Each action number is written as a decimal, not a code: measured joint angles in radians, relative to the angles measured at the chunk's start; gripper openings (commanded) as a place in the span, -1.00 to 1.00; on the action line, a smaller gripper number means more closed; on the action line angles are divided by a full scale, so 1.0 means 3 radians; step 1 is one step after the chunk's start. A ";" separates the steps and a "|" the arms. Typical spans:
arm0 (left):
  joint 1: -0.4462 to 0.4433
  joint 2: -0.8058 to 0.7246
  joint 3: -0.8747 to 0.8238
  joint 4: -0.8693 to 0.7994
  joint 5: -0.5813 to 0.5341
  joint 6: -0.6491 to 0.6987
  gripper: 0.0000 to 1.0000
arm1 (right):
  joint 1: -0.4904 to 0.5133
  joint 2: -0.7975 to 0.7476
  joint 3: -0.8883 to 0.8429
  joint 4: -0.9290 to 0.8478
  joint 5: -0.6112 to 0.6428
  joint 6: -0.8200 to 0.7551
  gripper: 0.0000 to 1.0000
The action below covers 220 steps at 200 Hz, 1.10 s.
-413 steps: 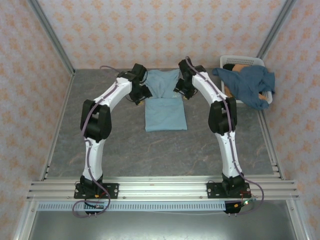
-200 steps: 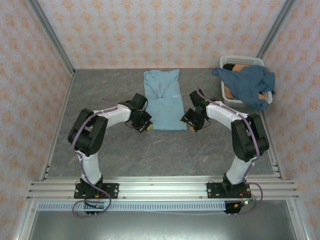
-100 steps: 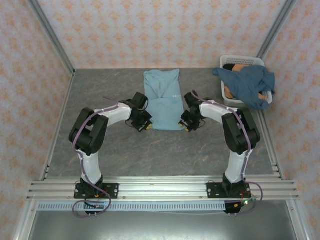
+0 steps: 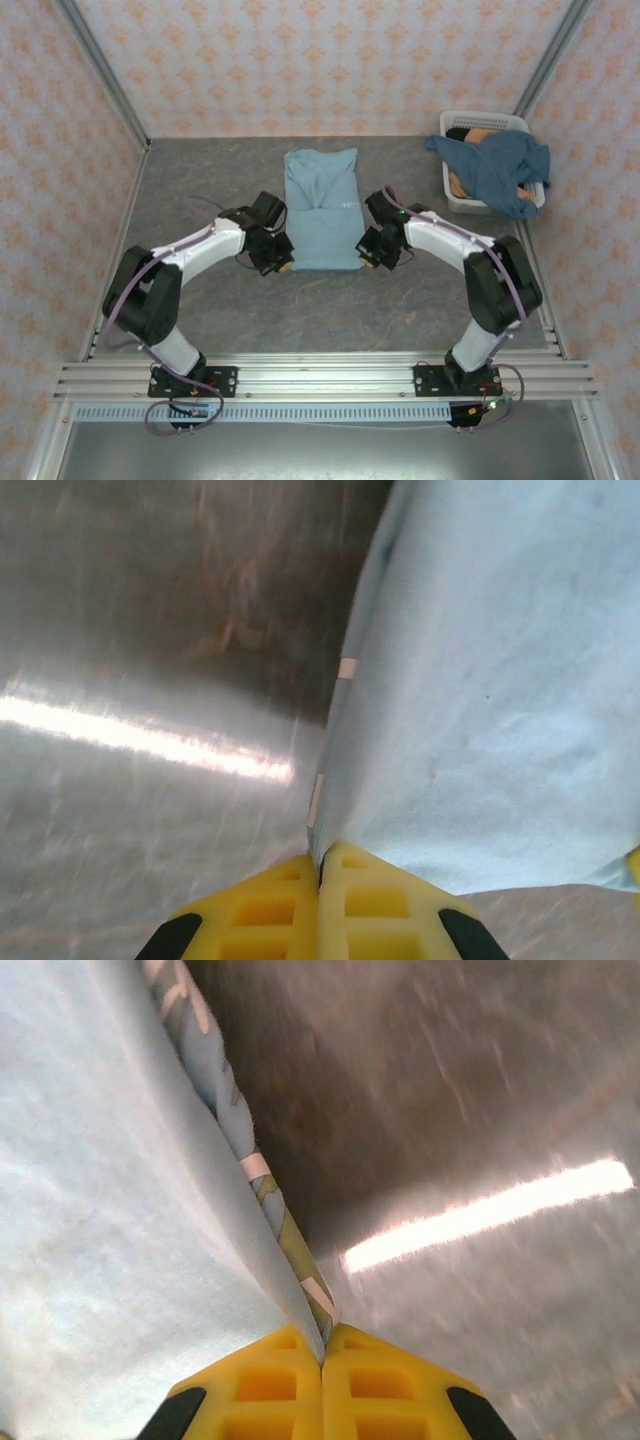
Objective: Fold and stack the t-shirts
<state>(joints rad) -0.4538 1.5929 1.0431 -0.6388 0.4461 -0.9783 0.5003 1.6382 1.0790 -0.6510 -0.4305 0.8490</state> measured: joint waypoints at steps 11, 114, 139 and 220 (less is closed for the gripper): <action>-0.0099 -0.0219 -0.0116 -0.0093 0.0006 0.0069 -1.00 | 0.0079 -0.0198 -0.0107 -0.0095 -0.0014 -0.0001 -1.00; -0.0682 -0.2193 -0.0361 -0.0855 0.0231 -0.0130 -1.00 | 0.0665 -0.1653 0.0131 -0.1478 -0.0268 0.0244 -1.00; -0.0685 -0.2333 -0.0256 -0.0889 0.0160 -0.0389 -1.00 | 0.0665 -0.1667 0.0422 -0.1607 -0.0286 0.0374 -1.00; -0.0383 -0.1651 0.0216 -0.0900 -0.0215 -0.0701 -1.00 | 0.0361 -0.0881 0.1067 -0.1678 -0.0164 0.0431 -1.00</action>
<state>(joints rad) -0.5686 1.0977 1.1080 -0.9089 0.3817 -1.1885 0.6086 1.3739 1.3991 -1.1545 -0.4797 0.9783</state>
